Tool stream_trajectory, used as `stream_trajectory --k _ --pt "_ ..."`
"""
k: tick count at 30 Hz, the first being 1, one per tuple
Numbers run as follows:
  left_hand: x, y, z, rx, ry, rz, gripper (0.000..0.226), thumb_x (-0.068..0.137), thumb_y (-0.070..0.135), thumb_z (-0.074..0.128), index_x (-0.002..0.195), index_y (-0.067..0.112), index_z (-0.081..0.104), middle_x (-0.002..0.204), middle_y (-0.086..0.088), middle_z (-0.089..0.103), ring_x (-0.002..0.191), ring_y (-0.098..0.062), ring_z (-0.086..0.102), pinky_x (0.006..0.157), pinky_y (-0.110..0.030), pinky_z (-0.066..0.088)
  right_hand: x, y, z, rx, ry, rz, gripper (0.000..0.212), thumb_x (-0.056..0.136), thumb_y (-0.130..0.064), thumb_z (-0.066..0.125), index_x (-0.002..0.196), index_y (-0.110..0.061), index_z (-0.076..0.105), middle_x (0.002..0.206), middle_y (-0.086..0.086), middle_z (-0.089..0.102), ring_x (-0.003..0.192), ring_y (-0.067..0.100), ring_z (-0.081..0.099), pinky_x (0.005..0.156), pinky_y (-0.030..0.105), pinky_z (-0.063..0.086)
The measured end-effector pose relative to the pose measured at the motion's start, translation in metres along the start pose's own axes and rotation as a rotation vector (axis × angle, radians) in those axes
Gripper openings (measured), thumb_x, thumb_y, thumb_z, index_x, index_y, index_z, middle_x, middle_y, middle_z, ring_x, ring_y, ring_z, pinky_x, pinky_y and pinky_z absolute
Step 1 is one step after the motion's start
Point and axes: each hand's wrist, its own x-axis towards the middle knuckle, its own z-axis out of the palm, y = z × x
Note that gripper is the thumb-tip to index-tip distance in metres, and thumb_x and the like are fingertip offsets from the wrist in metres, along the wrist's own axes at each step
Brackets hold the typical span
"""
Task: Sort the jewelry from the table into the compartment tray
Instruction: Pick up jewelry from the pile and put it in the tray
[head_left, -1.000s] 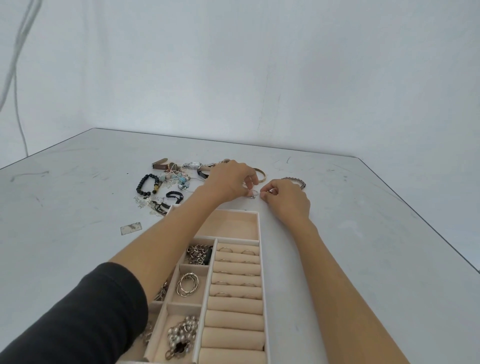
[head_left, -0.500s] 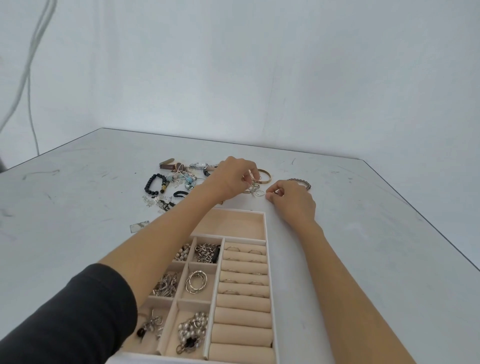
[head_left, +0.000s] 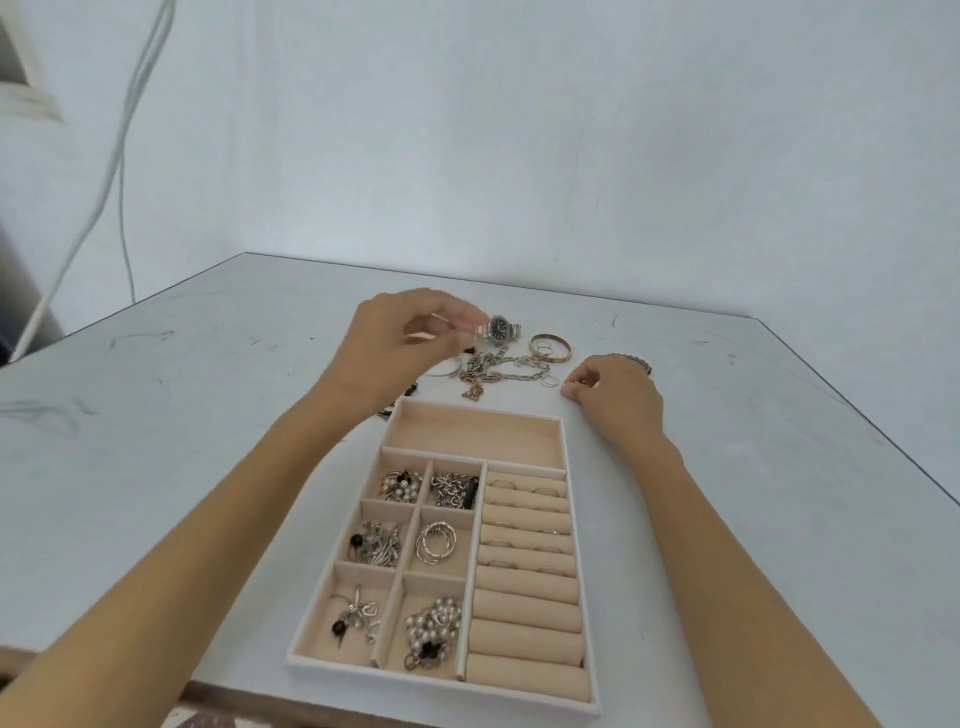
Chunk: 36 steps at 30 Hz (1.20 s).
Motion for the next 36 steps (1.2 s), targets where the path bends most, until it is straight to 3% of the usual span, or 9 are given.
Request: stream_trajectory --k 4,8,12,16,19,22,25,30,36 --pt "-0.053 -0.007 -0.028 -0.187 0.119 -0.062 0.015 0.085 0.008 0.066 0.098 0.013 0.071 0.087 0.004 0.074 0.086 -0.016 0.071 0.081 -0.019 0.052 -0.001 -0.008 -0.002 0.032 0.029 -0.041 0.011 0.083 -0.013 0.061 0.08 -0.02 0.069 0.087 -0.008 0.064 0.086 0.013 0.052 0.069 0.028 0.036" --pt "-0.085 -0.011 -0.034 -0.327 0.243 -0.102 0.012 0.086 0.003 0.061 0.092 0.011 0.068 0.083 0.008 0.074 0.08 -0.013 0.072 0.074 -0.013 0.05 -0.001 -0.016 -0.009 0.396 0.071 -0.033 0.014 0.081 -0.002 0.062 0.074 -0.012 0.067 0.073 0.006 0.069 0.068 0.022 0.066 0.066 0.039 0.057" --pt "-0.103 -0.011 -0.032 -0.365 0.246 -0.083 0.009 0.086 0.002 0.06 0.091 0.008 0.065 0.082 0.007 0.072 0.078 -0.015 0.072 0.075 -0.016 0.052 -0.015 -0.039 -0.031 0.623 0.121 -0.114 0.006 0.081 0.002 0.065 0.08 -0.001 0.07 0.07 0.017 0.066 0.059 0.02 0.063 0.059 0.026 0.055" --pt "-0.112 -0.012 -0.031 -0.368 0.196 -0.055 0.006 0.084 0.01 0.06 0.089 0.01 0.064 0.084 0.006 0.07 0.084 -0.019 0.07 0.077 -0.022 0.054 -0.044 -0.064 -0.049 0.801 0.057 -0.181 0.005 0.082 -0.001 0.069 0.083 -0.006 0.071 0.08 0.025 0.068 0.066 0.025 0.068 0.063 0.023 0.056" --pt "-0.115 -0.012 -0.032 -0.302 0.118 -0.011 0.003 0.088 0.015 0.064 0.089 0.018 0.064 0.086 0.01 0.067 0.088 -0.012 0.064 0.083 -0.025 0.053 -0.077 -0.083 -0.055 0.875 -0.041 -0.22 0.006 0.081 0.001 0.071 0.087 -0.001 0.071 0.079 0.024 0.069 0.065 0.022 0.068 0.065 0.025 0.057" --pt "-0.119 -0.011 -0.033 -0.252 0.052 0.035 0.006 0.087 0.028 0.059 0.09 0.028 0.064 0.092 0.013 0.066 0.094 -0.007 0.061 0.089 -0.02 0.046 -0.109 -0.094 -0.06 0.874 -0.13 -0.237 0.008 0.08 0.001 0.071 0.088 0.001 0.072 0.077 0.022 0.071 0.065 0.023 0.069 0.066 0.028 0.059" --pt "-0.125 -0.008 -0.035 -0.219 0.016 0.055 0.01 0.087 0.032 0.056 0.092 0.026 0.062 0.093 0.014 0.065 0.095 -0.006 0.061 0.09 -0.016 0.042 -0.131 -0.099 -0.065 0.878 -0.203 -0.234 0.011 0.079 0.002 0.071 0.091 0.003 0.072 0.082 0.026 0.071 0.067 0.025 0.069 0.068 0.031 0.06" --pt "-0.145 -0.006 -0.044 -0.143 -0.085 0.059 0.012 0.086 0.035 0.059 0.092 0.026 0.065 0.097 0.005 0.066 0.106 -0.013 0.059 0.098 -0.02 0.038 -0.153 -0.099 -0.07 0.865 -0.26 -0.232 0.013 0.079 0.003 0.07 0.091 0.002 0.071 0.08 0.021 0.072 0.068 0.024 0.07 0.064 0.027 0.059" --pt "-0.159 -0.003 -0.052 -0.036 -0.265 0.056 0.014 0.082 0.037 0.064 0.084 0.024 0.07 0.106 0.006 0.063 0.115 -0.018 0.052 0.103 -0.031 0.033 -0.162 -0.098 -0.066 0.847 -0.266 -0.217 0.012 0.078 0.001 0.071 0.09 0.0 0.072 0.08 0.02 0.072 0.067 0.025 0.071 0.065 0.028 0.06"
